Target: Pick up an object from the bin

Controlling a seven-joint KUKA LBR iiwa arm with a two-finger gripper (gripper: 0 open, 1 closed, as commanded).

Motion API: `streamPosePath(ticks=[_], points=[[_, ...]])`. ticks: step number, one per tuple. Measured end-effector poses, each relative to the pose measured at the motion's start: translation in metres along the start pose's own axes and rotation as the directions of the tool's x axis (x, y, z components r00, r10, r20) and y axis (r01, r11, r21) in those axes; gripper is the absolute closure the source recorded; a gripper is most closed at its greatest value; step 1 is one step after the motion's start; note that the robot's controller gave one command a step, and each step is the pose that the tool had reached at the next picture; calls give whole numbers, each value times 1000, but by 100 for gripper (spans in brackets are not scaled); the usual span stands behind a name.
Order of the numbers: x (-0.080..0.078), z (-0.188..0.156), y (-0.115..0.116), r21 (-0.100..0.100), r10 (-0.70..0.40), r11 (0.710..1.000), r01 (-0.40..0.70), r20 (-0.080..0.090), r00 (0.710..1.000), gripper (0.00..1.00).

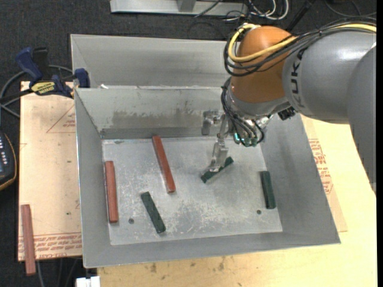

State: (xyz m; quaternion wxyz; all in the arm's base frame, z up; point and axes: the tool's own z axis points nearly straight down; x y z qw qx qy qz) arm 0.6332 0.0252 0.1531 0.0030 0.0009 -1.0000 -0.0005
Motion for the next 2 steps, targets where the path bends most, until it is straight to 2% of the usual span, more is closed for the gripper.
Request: streamPosePath(ticks=[1,2], points=[[8,58,-53,2,-7,1000,7,2,1000,0],[26,84,-56,-1,149,989,-149,6,989,0]])
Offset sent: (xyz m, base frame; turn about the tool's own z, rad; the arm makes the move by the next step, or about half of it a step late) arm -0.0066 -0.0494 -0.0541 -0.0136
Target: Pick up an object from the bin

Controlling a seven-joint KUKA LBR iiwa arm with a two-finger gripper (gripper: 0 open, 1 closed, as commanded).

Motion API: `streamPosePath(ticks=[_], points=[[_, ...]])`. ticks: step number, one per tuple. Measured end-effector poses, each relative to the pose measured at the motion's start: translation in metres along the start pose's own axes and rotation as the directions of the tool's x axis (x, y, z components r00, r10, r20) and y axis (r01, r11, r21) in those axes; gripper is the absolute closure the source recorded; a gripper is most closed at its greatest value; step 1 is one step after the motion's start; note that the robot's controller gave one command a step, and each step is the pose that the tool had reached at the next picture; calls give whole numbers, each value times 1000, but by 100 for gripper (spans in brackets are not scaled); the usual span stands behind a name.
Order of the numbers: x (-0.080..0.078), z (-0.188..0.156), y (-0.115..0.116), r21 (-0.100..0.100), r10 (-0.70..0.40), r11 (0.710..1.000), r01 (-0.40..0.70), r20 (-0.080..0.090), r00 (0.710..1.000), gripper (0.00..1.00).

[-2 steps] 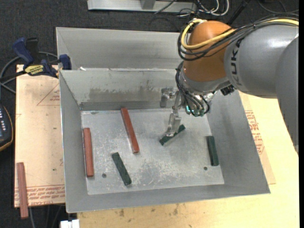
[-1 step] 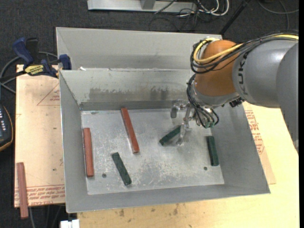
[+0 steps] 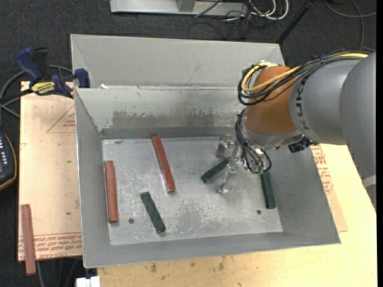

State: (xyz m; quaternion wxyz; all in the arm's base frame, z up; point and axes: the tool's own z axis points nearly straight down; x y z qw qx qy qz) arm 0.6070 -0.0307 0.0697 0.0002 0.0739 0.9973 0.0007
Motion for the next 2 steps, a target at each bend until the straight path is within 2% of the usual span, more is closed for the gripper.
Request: streamPosePath(ticks=[1,2], points=[[-1,-2,0,0,-1,1000,1,4,1000,100],[17,-147,-52,2,-15,1000,15,11,1000,100]])
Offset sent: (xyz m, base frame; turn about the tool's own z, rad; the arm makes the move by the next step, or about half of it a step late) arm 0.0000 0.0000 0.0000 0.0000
